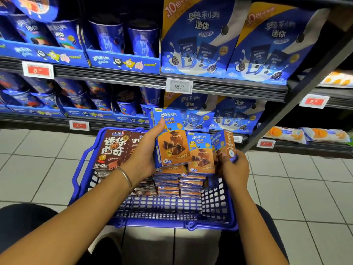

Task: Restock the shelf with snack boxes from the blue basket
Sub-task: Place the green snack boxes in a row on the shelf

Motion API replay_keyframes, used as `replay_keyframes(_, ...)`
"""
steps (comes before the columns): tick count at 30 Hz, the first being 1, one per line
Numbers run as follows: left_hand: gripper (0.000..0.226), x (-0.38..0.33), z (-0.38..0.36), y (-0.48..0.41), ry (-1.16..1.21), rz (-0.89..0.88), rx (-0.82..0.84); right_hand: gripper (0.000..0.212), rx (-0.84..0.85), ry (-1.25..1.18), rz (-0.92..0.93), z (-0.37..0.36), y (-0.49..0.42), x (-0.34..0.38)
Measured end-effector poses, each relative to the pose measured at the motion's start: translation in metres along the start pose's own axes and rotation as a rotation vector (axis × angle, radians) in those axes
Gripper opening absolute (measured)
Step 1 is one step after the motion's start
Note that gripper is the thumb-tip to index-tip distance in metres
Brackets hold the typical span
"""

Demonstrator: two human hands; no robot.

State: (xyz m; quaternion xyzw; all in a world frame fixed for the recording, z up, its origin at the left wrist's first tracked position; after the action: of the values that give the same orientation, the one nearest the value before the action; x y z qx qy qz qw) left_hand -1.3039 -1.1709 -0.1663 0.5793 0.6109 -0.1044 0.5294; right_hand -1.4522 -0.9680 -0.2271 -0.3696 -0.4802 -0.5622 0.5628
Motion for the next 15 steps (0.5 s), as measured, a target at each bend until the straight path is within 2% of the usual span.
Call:
replay_keyframes(5, 0.051, -0.001, -0.003, 0.002, -0.008, 0.021, -0.033, 0.018, -0.033, -0.094, 0.069, 0.006, 0.003, 0.009)
replay_keyframes(10, 0.05, 0.0, -0.005, 0.004, -0.03, 0.044, -0.053, 0.029, -0.09, -0.155, 0.095, 0.009, 0.003, 0.027)
replay_keyframes(15, 0.049, 0.004, 0.001, 0.001, -0.103, 0.048, -0.111, 0.03, -0.094, -0.351, 0.118, 0.013, 0.011, 0.058)
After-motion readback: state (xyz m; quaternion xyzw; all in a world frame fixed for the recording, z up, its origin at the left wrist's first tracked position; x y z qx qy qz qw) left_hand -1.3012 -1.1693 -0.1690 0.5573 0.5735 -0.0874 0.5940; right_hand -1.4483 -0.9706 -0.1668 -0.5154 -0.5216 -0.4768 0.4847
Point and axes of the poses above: each hand's wrist, its own y-axis away from the middle knuckle, its own z-axis out of the back of the hand, x = y × z, the point moved 2 cm from there along -y, towards the middle knuckle, and after that the axes turned 13 degrees about -y, right-handed, at the moved point
